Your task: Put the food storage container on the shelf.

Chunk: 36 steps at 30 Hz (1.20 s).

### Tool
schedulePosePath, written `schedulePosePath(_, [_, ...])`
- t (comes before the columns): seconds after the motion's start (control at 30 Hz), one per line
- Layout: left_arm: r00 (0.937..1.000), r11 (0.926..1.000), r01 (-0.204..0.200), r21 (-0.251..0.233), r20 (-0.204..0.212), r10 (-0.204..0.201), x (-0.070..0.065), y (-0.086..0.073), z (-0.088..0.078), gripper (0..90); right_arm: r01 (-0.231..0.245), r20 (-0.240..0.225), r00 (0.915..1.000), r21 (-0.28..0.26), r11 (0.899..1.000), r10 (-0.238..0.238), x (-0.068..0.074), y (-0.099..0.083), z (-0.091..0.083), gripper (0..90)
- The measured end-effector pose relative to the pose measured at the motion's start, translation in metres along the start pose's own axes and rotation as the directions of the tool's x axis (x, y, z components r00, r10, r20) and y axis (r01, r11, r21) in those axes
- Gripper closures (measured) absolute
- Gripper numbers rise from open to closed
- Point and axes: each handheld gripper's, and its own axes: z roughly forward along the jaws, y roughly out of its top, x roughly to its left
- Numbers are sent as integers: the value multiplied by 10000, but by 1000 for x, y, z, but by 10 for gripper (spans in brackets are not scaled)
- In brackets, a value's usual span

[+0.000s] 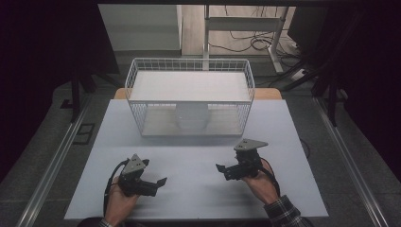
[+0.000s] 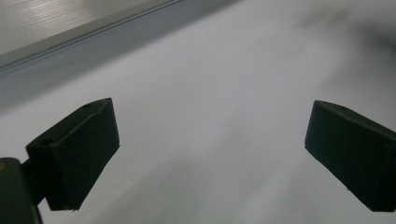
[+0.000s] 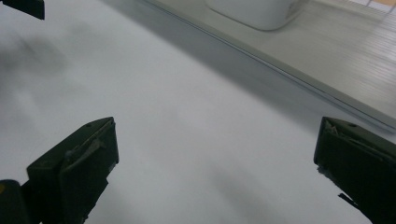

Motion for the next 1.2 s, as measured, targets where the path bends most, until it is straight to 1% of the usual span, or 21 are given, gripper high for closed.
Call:
schedulePosePath(0.03, [10000, 10000, 0, 0, 0, 0, 0, 0, 0, 28, 0, 0, 10000, 0, 10000, 0, 0, 0, 0, 0])
schedulePosePath(0.07, [10000, 10000, 32, -8, -21, -32, 1, -1, -2, 28, -49, 80, 10000, -27, 10000, 49, -1, -3, -5, 0])
schedulePosePath(0.13, [10000, 10000, 41, -23, -50, -41, 1, -1, -3, 29, -58, 116, 9999, -30, 10000, 59, -2, -4, -7, 0])
schedulePosePath(0.5, [9992, 9996, 270, -54, -289, -272, 7, -7, -13, 31, -329, 550, 9979, -188, 9993, 339, -10, -21, -32, 0])
schedulePosePath(0.6, [9989, 9995, 312, -56, -354, -314, 8, -9, -17, 31, -462, 744, 9961, -239, 9986, 479, -13, -29, -41, 0])
schedulePosePath(0.67, [9987, 9995, 315, -67, -402, -317, 9, -10, -18, 31, -463, 771, 9959, -254, 9986, 481, -14, -30, -42, 0])
schedulePosePath(0.73, [9983, 9993, 370, -107, -455, -374, 9, -11, -20, 32, -559, 933, 9939, -336, 9979, 589, -16, -36, -50, 0])
schedulePosePath(0.77, [9983, 9993, 370, -107, -455, -374, 9, -11, -20, 31, -559, 933, 9939, -336, 9979, 589, -16, -36, -50, 0])
schedulePosePath(0.8, [9980, 9992, 386, -112, -500, -391, 9, -12, -22, 31, -572, 1078, 9923, -354, 9977, 607, -17, -40, -55, 0])
schedulePosePath(0.87, [9978, 9992, 386, -105, -526, -391, 9, -13, -23, 31, -608, 1100, 9918, -368, 9975, 645, -17, -42, -57, 0])
schedulePosePath(0.93, [9974, 9993, 365, -98, -622, -371, 10, -14, -25, 31, -638, 1241, 9899, -407, 9971, 684, -18, -48, -64, 0])
schedulePosePath(1.1, [9959, 9992, 375, -107, -825, -383, 11, -18, -32, 31, -713, 1387, 9873, -470, 9963, 772, -20, -55, -71, 0])
schedulePosePath(1.13, [9952, 9990, 419, -127, -875, -429, 12, -20, -34, 31, -791, 1436, 9859, -510, 9956, 857, -20, -58, -75, 0])
schedulePosePath(1.2, [9946, 9988, 467, -140, -922, -478, 13, -22, -36, 31, -825, 1449, 9854, -518, 9952, 892, -20, -60, -76, 0])
